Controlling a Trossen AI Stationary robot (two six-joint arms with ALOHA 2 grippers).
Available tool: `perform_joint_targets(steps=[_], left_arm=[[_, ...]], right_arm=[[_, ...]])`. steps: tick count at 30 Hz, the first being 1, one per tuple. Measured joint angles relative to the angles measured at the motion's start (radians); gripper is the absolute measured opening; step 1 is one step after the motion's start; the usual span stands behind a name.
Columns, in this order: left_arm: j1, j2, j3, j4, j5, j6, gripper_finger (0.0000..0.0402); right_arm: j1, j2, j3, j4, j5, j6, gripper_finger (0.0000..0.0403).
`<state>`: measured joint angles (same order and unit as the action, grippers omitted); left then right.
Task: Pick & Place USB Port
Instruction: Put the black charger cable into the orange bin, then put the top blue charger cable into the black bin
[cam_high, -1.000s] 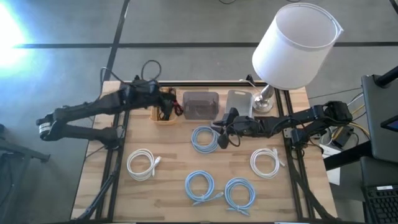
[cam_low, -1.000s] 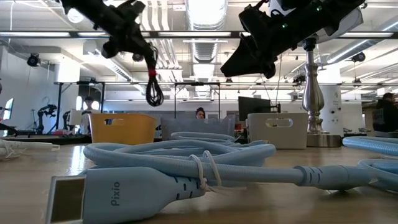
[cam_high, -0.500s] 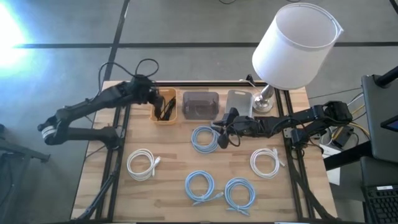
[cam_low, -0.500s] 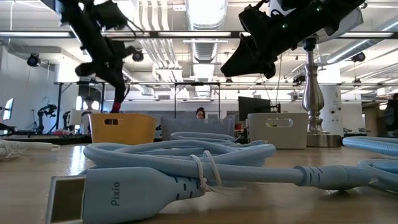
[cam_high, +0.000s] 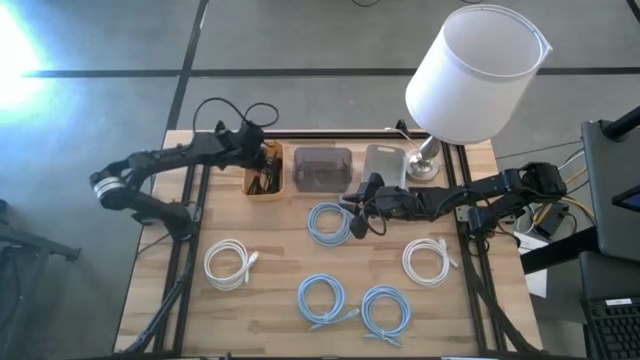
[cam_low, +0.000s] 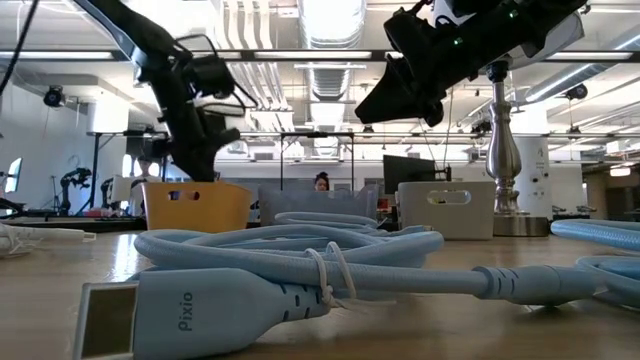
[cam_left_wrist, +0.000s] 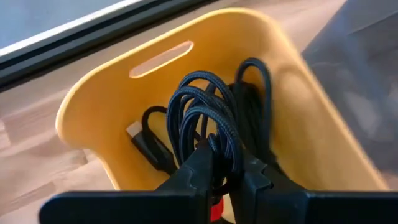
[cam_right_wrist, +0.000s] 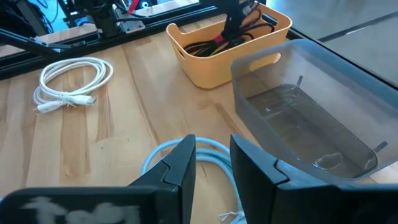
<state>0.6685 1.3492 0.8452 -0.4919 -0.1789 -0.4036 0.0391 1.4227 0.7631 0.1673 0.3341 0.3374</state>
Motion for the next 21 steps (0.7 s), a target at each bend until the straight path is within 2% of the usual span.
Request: perform_joint_targets(steps=[6, 11, 16, 21], left_arm=[[0.000, 0.071, 0.000, 0.004, -0.083, 0.006, 0.0059], [0.000, 0.087, 0.000, 0.004, -0.091, 0.025, 0.0098], [0.000, 0.061, 0.007, -0.008, -0.091, 0.062, 0.0131], [-0.002, -0.005, 0.038, -0.064, -0.079, 0.064, 0.0151]], right_arm=[[0.000, 0.000, 0.000, -0.010, -0.002, 0.000, 0.0103], [0.000, 0.000, -0.003, -0.015, -0.002, 0.000, 0.0098], [0.000, 0.000, -0.007, -0.015, -0.002, 0.003, 0.0097], [0.003, 0.000, -0.007, -0.015, -0.002, 0.002, 0.0112]])
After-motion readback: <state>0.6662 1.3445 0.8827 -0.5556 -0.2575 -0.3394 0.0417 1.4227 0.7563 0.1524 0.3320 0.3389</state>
